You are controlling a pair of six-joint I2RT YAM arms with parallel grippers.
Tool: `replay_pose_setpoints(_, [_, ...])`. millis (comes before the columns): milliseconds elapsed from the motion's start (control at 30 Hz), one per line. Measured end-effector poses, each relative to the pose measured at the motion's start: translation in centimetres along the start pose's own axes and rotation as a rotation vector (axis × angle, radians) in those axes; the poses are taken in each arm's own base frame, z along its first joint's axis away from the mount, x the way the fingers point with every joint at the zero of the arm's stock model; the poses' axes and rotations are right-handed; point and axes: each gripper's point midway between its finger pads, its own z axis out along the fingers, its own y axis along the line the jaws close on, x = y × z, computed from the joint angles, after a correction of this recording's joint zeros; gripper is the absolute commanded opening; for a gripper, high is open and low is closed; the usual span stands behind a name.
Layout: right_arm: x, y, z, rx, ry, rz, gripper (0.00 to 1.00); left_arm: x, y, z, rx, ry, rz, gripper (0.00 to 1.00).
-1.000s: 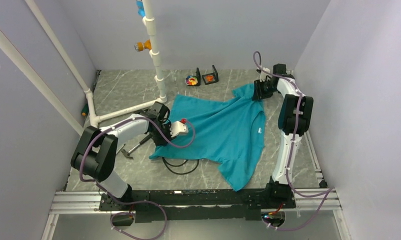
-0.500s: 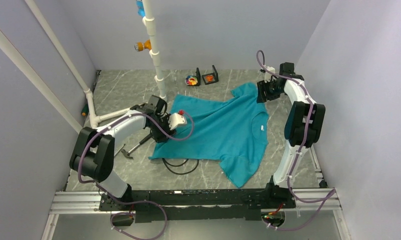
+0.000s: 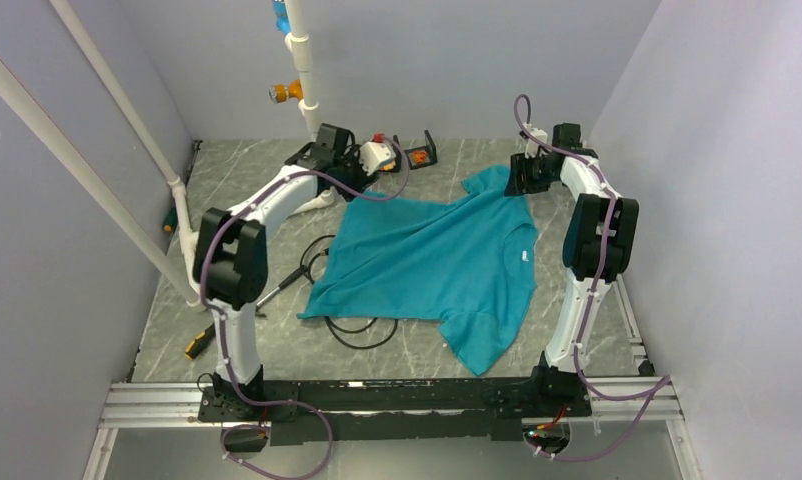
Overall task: Remove the brooch from the garment
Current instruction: Flatten out the clothes at the center of the board.
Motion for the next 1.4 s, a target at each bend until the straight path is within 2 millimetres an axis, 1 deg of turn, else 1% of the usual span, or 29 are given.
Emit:
replay_pose_setpoints(100, [-0.2,0.1,0.3,-0.01,-0.009,0.025,0.5,0.4,0.2,2.6,-0.016,0.03,0.007,0.5])
replay_pose_setpoints(200, [-0.5,0.2,0.4,-0.013,-0.021,0.032,0.5,1.4,-0.4,5.2,-0.034,0.081,0.053,0.49])
replay_pose_setpoints(367, [-0.3,0.2,0.5,-0.014,-0.02,0.036,0.51,2.7,-1.4,8.5,-0.038,0.146,0.134,0.48])
replay_pose_setpoints(500, [0.2,0.4,0.6,-0.027,-0.01,0.043,0.52,3.3,-1.1,10.5,-0.043,0.171,0.182,0.44])
replay_pose_setpoints(567, [0.2,0.6,0.6,-0.033,-0.01,0.044,0.52,3.6,-0.8,10.9,-0.043,0.182,0.202,0.4])
replay_pose_setpoints(633, [0.2,0.6,0.6,-0.034,-0.01,0.043,0.52,4.0,-0.6,11.2,-0.04,0.193,0.224,0.34])
replay_pose_setpoints(767, [0.3,0.6,0.6,-0.035,-0.006,0.045,0.53,4.2,-0.1,11.3,-0.036,0.211,0.272,0.21])
replay_pose_setpoints(833, [0.4,0.6,0.6,-0.036,-0.004,0.046,0.53,4.7,-0.1,11.5,-0.027,0.227,0.299,0.17])
replay_pose_setpoints(1000, [0.5,0.7,0.6,-0.038,0.002,0.047,0.54,5.4,0.7,11.6,-0.043,0.269,0.374,0.02])
replay_pose_setpoints(1033, [0.5,0.7,0.5,-0.038,0.004,0.048,0.54,5.5,1.0,11.8,-0.05,0.277,0.383,0.0])
replay_pose_setpoints(1167, [0.5,0.7,0.4,-0.038,0.007,0.048,0.54,5.9,2.6,12.0,-0.087,0.304,0.411,0.0])
replay_pose_setpoints(1400, [0.4,0.7,0.3,-0.037,0.007,0.042,0.54,7.3,6.0,12.2,-0.183,0.374,0.433,0.0])
